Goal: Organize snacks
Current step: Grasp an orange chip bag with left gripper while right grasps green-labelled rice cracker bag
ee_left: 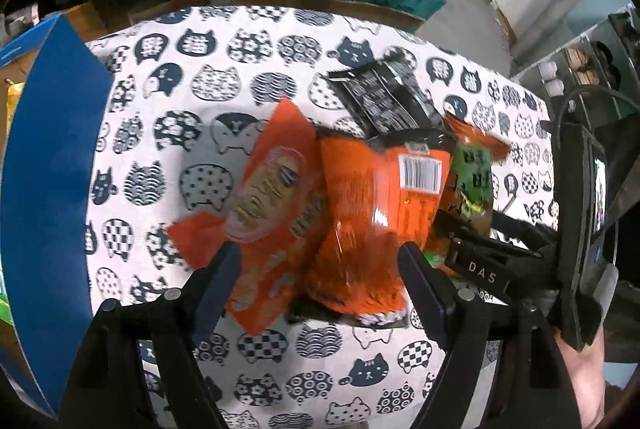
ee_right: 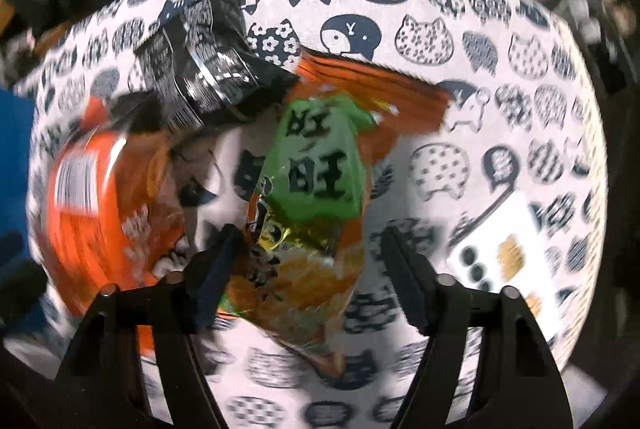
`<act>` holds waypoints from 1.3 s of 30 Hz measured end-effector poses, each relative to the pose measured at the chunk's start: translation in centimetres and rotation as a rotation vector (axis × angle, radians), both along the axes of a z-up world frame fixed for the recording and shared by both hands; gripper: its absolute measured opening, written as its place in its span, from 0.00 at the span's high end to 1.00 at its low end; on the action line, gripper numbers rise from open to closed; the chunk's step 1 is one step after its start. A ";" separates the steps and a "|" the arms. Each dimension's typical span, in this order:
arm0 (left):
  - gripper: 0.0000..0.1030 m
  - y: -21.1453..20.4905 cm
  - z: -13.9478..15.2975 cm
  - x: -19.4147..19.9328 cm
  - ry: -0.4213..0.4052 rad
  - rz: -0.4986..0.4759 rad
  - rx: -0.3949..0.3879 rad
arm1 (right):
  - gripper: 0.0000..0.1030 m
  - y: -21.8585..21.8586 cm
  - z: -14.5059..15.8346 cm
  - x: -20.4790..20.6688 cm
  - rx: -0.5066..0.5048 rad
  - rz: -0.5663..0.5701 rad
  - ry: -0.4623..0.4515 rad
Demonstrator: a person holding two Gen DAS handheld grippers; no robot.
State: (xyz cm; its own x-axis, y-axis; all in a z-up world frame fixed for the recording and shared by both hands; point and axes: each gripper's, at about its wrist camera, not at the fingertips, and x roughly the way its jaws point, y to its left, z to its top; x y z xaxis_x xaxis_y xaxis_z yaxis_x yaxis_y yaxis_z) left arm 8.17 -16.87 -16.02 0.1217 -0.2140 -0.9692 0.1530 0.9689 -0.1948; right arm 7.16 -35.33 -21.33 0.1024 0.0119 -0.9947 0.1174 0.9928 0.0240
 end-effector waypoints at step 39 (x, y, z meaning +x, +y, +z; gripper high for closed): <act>0.53 -8.7 -4.4 -3.1 -0.176 -0.354 0.154 | 0.67 -3.9 2.6 -3.1 -0.025 0.023 -0.101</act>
